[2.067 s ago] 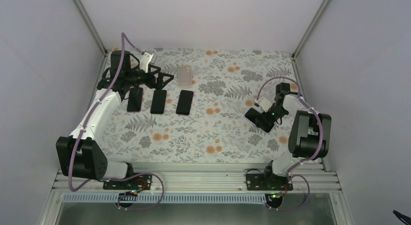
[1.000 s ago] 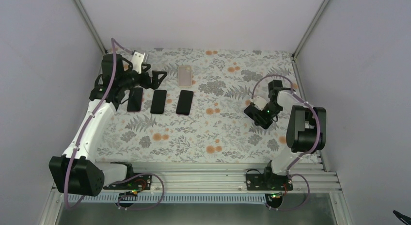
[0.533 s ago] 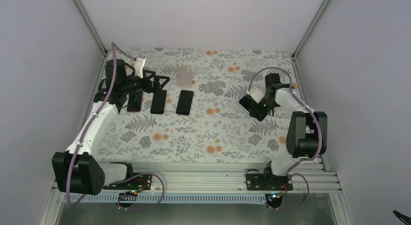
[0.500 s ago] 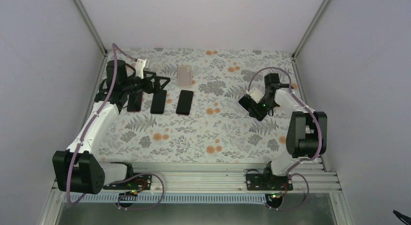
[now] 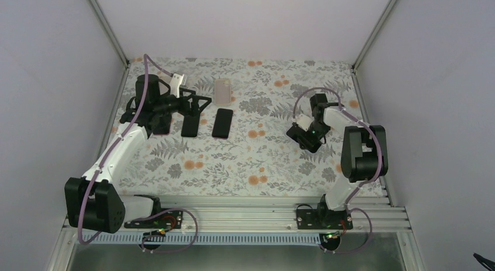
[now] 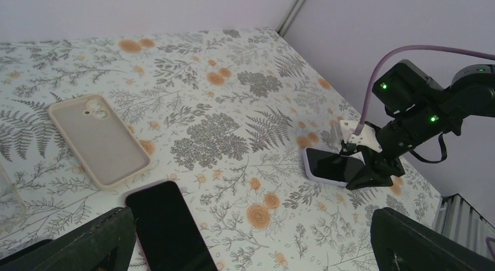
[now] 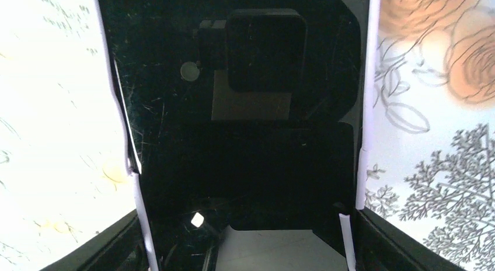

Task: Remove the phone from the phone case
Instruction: Adjust the phone at the center of the board, then pick up the phone at the center of the board.

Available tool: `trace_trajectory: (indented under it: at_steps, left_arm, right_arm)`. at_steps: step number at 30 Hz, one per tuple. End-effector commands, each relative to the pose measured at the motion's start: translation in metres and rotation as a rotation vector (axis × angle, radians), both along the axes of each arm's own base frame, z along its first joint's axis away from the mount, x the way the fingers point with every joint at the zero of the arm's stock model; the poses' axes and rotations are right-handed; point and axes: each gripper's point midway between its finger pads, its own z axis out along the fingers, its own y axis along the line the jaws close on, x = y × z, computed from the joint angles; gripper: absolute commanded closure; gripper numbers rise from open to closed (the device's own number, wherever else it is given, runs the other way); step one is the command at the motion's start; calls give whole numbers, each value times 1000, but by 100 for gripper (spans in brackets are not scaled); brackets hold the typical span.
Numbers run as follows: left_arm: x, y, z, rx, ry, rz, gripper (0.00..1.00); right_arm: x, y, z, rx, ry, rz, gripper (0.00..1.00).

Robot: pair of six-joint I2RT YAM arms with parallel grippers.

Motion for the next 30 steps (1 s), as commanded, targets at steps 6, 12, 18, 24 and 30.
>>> trace_trajectory:
  at_steps: [6, 12, 18, 24, 30]
  left_arm:
    - [-1, -1, 6, -7, -42, -9, 0]
    - [0, -1, 4, -7, -36, -10, 0]
    - [1, -1, 2, -7, -27, -11, 0]
    - [2, -1, 0, -5, -19, -10, 0]
    - [3, -2, -3, -5, -9, -10, 0]
  right_arm:
    - [-18, -14, -17, -144, 98, 66, 43]
    - [-23, -13, -30, -174, 150, 87, 30]
    - [-33, -13, -44, -187, 213, 104, 23]
    - [-35, -11, -49, -180, 235, 111, 20]
    - [-20, -4, -40, -152, 189, 92, 42]
